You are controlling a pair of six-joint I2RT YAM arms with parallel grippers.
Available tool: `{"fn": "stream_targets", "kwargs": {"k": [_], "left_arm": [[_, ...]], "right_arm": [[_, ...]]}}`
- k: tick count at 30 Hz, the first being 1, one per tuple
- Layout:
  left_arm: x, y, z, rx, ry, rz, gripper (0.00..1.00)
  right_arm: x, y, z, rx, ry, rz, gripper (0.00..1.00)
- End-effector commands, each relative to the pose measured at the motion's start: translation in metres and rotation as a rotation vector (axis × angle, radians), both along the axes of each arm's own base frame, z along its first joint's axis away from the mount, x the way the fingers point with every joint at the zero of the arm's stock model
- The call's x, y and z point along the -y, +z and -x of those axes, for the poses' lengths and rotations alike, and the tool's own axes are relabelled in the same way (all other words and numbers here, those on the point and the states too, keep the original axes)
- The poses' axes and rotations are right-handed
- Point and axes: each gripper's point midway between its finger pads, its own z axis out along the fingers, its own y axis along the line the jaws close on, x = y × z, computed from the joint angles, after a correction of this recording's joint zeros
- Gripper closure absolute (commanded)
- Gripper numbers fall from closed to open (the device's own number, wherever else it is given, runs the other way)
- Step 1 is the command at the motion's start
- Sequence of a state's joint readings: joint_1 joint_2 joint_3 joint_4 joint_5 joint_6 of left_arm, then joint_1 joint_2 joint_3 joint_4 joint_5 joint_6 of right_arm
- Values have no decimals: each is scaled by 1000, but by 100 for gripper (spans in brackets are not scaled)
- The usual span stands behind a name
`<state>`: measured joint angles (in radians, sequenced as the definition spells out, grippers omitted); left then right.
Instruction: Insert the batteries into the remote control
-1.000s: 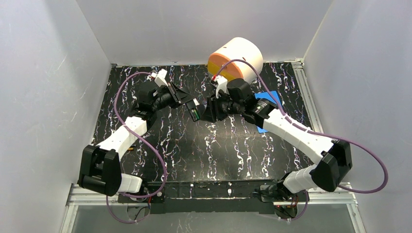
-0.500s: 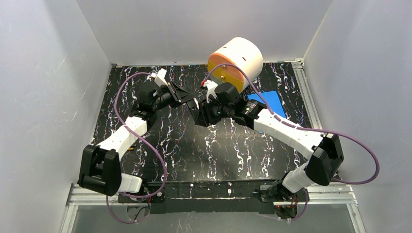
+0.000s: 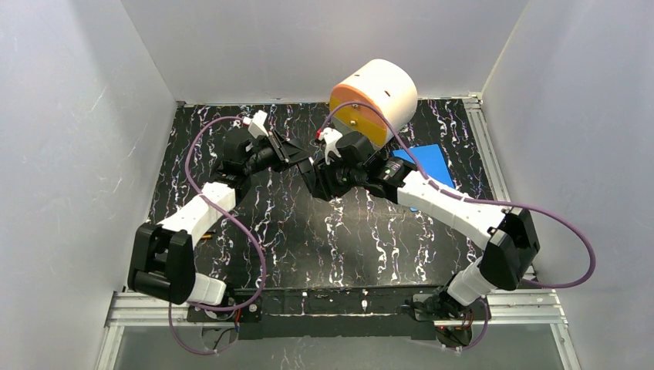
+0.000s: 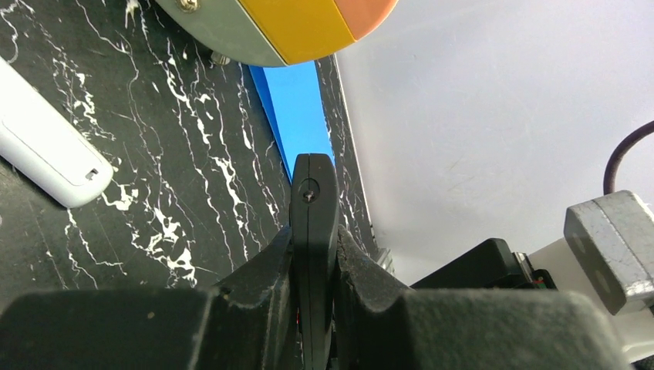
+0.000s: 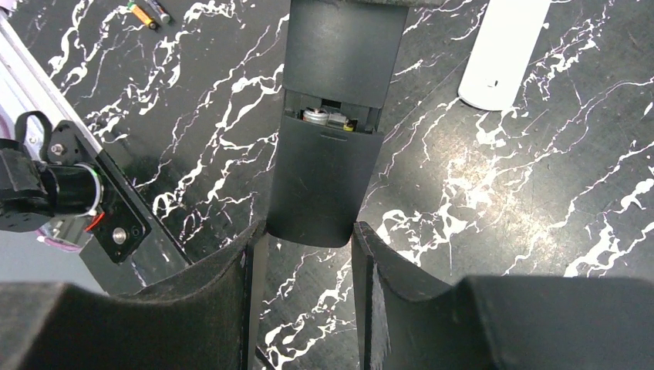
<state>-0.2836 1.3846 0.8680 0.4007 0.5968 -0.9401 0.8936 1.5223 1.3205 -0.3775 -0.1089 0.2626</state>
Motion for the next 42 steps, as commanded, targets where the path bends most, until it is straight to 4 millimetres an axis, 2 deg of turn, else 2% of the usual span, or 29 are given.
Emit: {"fn": "stream_targets", "kwargs": {"k": [1,22,34,42], "left_arm": [[8,21,0,21,-49,25,100],[11,29,0,-20,-66,34,100],[13,30,4,1,-78,18,100],[18,28,14,41,-123,-8,100]], "right_arm": [[-12,18,-6,56,31,-24,62],[-22,1,-4,5,80,27,61],[-28,-3,4,-50,135,75,60],[-33,2,-3,-59,101,76,58]]}}
